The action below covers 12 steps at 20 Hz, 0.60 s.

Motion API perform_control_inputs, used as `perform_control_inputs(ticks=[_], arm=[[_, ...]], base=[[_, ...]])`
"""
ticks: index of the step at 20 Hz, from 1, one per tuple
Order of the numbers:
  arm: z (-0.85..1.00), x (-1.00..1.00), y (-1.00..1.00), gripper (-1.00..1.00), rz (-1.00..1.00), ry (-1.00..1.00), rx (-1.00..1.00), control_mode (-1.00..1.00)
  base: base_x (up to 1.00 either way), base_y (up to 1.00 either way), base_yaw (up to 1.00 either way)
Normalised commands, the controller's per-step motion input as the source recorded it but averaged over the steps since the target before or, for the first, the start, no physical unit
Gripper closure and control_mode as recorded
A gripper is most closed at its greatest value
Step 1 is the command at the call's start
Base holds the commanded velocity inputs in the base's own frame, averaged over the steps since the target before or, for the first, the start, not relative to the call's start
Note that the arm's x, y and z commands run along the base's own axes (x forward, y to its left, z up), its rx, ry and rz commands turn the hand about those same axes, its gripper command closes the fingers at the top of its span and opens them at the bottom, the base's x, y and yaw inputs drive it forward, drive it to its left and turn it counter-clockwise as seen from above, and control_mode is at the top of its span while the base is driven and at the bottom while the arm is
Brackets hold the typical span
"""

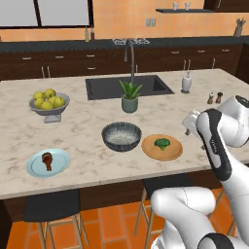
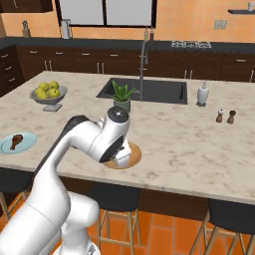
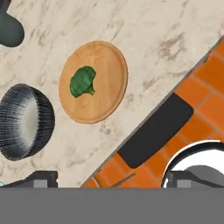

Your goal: Pick the chicken drumstick and broccoli from their plates and place them in the bowl. Then put the bowl in the fridge.

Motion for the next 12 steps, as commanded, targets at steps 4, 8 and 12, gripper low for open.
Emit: perform_control_inputs(ticks=[4,8,12], arm=[[-0.49,0.98,-0.03,-1.0,0.0,0.11,0.06,-1.0],[-0.36,0.89,0.0,-1.0,0.0,0.13,0.01,-1.0],[-0.24,0.66,0.0,-1.0,0.0,0.0,0.0,-1.0]], base=[[0.0,0.0,0.0],[0.0,0.0,0.0],[0.0,0.0,0.0]])
